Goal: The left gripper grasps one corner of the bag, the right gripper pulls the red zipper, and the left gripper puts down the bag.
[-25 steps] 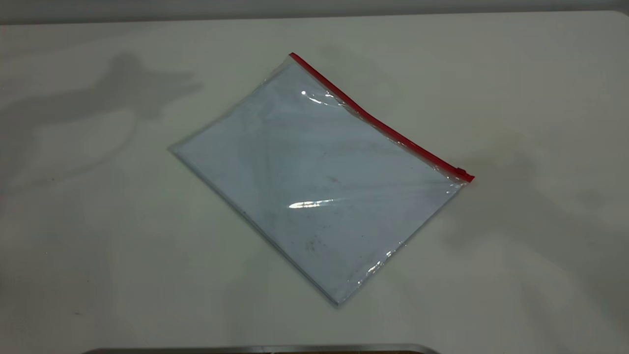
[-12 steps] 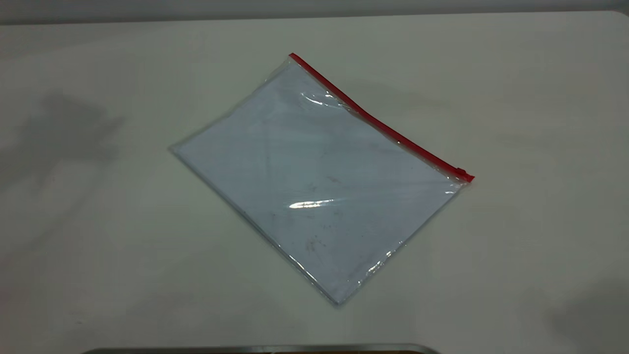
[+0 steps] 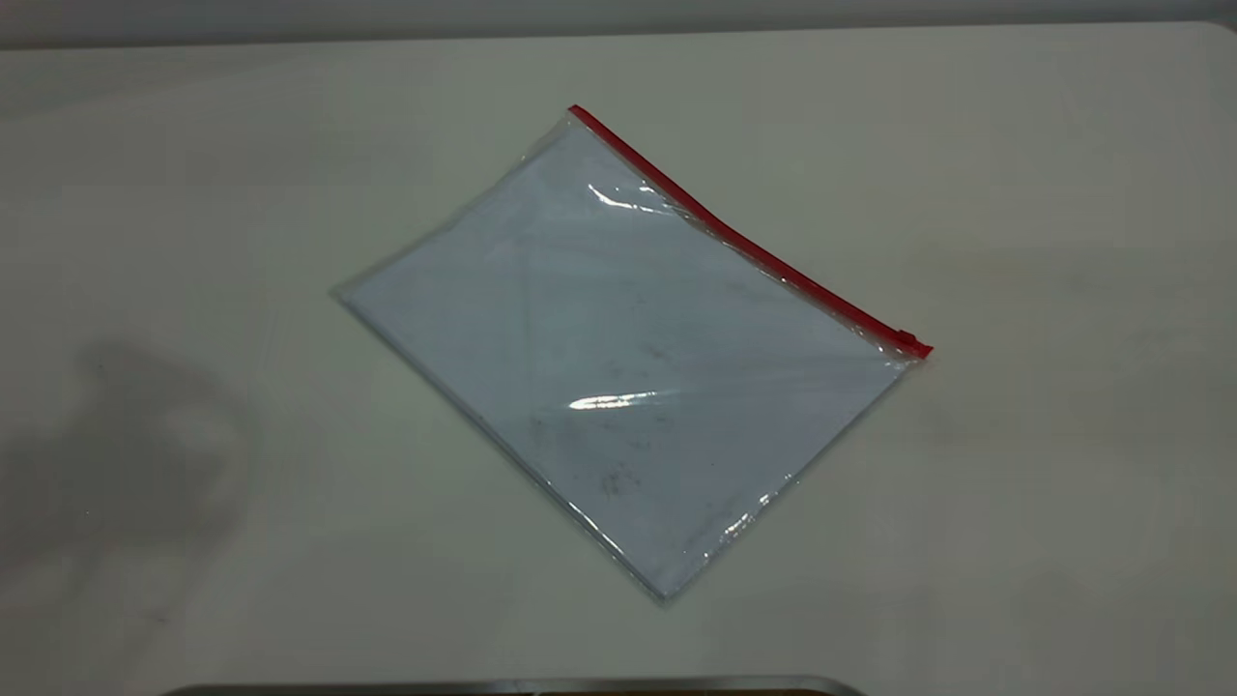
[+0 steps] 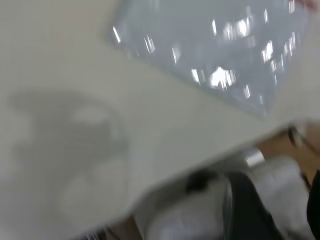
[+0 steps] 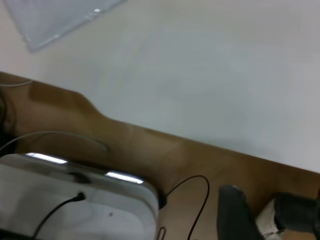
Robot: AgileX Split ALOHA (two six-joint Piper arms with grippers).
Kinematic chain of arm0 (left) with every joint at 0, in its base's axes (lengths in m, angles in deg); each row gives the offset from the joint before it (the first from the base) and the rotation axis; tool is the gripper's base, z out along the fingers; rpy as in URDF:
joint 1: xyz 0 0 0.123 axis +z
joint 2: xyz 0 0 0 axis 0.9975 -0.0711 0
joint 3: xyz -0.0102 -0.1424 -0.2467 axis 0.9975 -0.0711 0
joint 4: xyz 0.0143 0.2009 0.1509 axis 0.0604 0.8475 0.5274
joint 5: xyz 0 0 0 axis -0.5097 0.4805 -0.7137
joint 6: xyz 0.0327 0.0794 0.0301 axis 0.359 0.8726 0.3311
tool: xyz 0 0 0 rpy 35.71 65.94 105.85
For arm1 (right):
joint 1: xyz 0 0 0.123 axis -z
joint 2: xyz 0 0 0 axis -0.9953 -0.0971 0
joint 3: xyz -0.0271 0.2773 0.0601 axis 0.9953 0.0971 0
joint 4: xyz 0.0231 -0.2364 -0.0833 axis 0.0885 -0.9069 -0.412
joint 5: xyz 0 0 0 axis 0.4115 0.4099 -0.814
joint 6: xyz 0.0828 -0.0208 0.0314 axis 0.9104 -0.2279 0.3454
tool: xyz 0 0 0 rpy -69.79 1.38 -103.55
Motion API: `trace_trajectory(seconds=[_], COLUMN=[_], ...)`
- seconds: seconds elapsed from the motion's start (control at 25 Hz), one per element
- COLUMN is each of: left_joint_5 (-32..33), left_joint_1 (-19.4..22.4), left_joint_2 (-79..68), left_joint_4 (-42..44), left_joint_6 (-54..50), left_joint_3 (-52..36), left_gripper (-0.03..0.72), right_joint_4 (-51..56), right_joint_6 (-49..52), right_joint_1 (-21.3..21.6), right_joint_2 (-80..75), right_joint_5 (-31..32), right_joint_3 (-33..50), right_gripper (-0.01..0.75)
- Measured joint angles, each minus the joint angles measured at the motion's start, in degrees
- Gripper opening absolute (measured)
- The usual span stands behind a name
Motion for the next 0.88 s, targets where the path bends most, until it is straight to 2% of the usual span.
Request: trace_trajectory(seconds=[0.24, 0.4, 0.64, 0.88], left_joint_5=[0.0, -1.0, -3.8, -3.5], left_joint_1=[-0.1, -0.2, -0.2, -0.2], left_joint_2=[12.4, 23.3, 38.0, 50.7], left_joint_4=[1.5, 6.1, 16.5, 18.6], left_joint_6=[-2.7, -4.7, -12.6, -13.7], left_joint_3=[-18.9, -28.2, -36.3, -38.2], left_gripper=[0.374, 0.374, 0.374, 0.374], right_joint_4=[-2.9, -3.0, -3.0, -3.0], right_joint_6=[0.2, 0.2, 0.2, 0.2], right_joint_1=[0.0, 0.0, 0.0, 0.0], right_joint_2=[1.1, 1.1, 1.1, 1.1], right_joint_5=[-0.6, -0.7, -0.8, -0.8], right_joint_3=[1.3, 1.3, 1.3, 1.3], right_gripper=[0.414, 0.414, 0.414, 0.414])
